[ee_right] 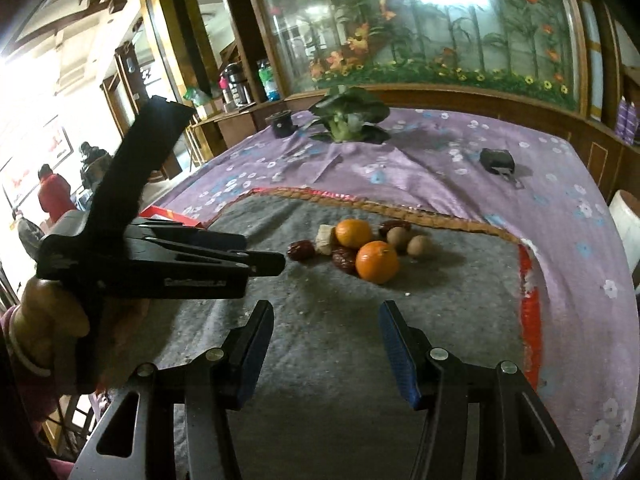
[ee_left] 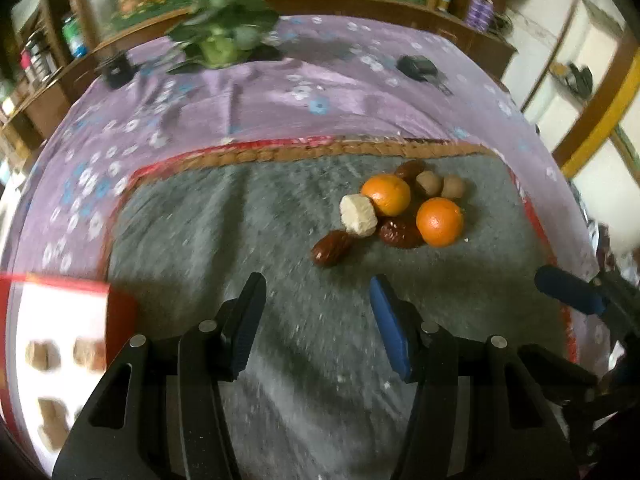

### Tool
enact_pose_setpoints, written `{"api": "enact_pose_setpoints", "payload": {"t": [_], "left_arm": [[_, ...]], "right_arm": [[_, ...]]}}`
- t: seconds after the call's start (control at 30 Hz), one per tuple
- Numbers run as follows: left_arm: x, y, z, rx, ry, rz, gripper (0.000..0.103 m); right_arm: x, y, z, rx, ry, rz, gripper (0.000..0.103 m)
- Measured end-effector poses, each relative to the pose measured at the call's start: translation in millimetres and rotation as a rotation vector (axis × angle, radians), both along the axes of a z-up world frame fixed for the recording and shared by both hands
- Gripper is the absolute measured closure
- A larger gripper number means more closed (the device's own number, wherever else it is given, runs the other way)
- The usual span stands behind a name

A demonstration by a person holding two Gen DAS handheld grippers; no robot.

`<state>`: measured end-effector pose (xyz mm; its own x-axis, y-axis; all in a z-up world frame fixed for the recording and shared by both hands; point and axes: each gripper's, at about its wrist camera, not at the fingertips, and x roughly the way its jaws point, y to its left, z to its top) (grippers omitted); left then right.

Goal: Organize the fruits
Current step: 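Move both open tools back to the pile on the mat, then grasp a red date with the left tool while the right tool grasps an orange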

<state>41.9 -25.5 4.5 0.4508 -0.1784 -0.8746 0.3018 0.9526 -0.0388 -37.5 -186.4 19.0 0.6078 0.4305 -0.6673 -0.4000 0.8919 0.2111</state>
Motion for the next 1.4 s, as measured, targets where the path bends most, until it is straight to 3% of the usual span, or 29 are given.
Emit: {"api": "enact_pose_setpoints", "payload": {"t": [0.13,0.33,0.37,0.4,0.47,0.67,0.93,0.97,1.03,1.1,1.4], "left_arm": [[12.4,-4.5,-10.3,-0.011,0.040,-0.046,0.049],[21.2,-12.2,-19.1,0.011,0.033,-0.063,0.052],[21.1,-12.5,-19.7,0.022,0.027,-0.063,0.059],[20.5,-13.9,-19.6,0.039,0.013,-0.067,0.072],[18.8,-14.7,-18.7,0.043,0.008,-0.078,0.081],[11.1,-6.9,-14.0,0.042,-0.005,-0.026,0.082],[-13.2,2.0,-1.4,0.000,-0.012,0.001,0.084],[-15.4,2.7,-1.1,-0.004,-0.010,0.002,0.084],[-18.6,1.8,-0.3,-0.003,-0.012,0.000,0.084],[-21.3,2.4,2.1,-0.002,-0.027,0.005,0.084],[-35.4,21.6,11.1,-0.058,-0.034,0.037,0.084]], "right_arm": [[5.1,-6.4,-3.9,0.020,0.017,-0.007,0.050],[11.4,-8.9,-8.4,0.005,0.025,-0.012,0.050],[12.8,-8.8,-9.2,0.004,0.027,-0.012,0.050],[14.6,-8.5,-10.1,0.001,0.030,-0.013,0.050],[18.8,-8.8,-11.9,-0.009,0.037,-0.019,0.050],[33.4,-9.1,-12.0,-0.006,0.049,-0.046,0.050],[66.4,5.1,-22.4,-0.105,0.063,-0.027,0.050],[69.1,6.6,-24.7,-0.110,0.068,-0.019,0.052],[77.1,10.8,-30.3,-0.114,0.083,0.003,0.065],[82.3,15.6,-34.7,-0.156,0.074,0.001,0.069],[51.9,5.3,-18.4,-0.122,0.039,-0.040,0.070]]}}
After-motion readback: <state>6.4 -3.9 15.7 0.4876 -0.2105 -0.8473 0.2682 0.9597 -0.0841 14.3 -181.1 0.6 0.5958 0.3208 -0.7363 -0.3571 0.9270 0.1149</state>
